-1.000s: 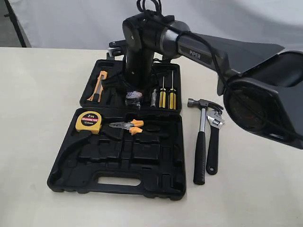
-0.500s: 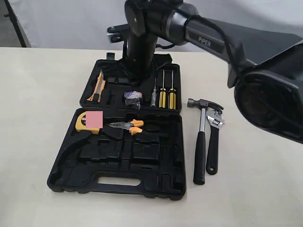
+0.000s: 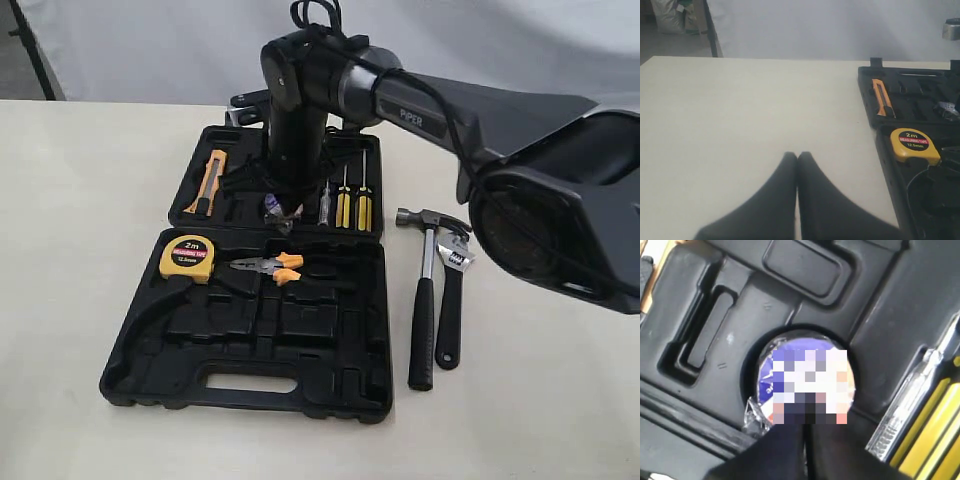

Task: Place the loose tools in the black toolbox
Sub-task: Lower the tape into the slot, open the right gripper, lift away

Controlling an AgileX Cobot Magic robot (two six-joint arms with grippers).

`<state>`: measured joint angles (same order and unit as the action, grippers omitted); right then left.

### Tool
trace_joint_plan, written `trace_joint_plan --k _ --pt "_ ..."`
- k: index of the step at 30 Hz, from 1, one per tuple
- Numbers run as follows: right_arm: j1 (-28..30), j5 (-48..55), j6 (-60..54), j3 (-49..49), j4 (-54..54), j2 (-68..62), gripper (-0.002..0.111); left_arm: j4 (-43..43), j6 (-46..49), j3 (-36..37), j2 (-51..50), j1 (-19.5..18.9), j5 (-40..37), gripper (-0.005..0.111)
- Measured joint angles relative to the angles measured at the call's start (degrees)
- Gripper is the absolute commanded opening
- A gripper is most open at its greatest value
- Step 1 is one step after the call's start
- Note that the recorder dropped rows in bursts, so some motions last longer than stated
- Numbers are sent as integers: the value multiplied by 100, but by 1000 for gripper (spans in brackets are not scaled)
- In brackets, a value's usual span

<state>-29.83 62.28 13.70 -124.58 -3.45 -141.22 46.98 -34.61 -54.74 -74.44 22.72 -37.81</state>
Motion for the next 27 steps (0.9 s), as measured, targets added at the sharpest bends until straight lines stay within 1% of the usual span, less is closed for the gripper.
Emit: trace_joint_plan --k 12,22,27 --pt "0 -160 22 0 50 320 0 0 0 0 0 0 0 1" --pt "-73 -254 30 -15 189 -73 0 0 0 0 0 0 0 1" --pt "-73 -337 30 -15 214 67 0 0 0 0 0 0 0 1"
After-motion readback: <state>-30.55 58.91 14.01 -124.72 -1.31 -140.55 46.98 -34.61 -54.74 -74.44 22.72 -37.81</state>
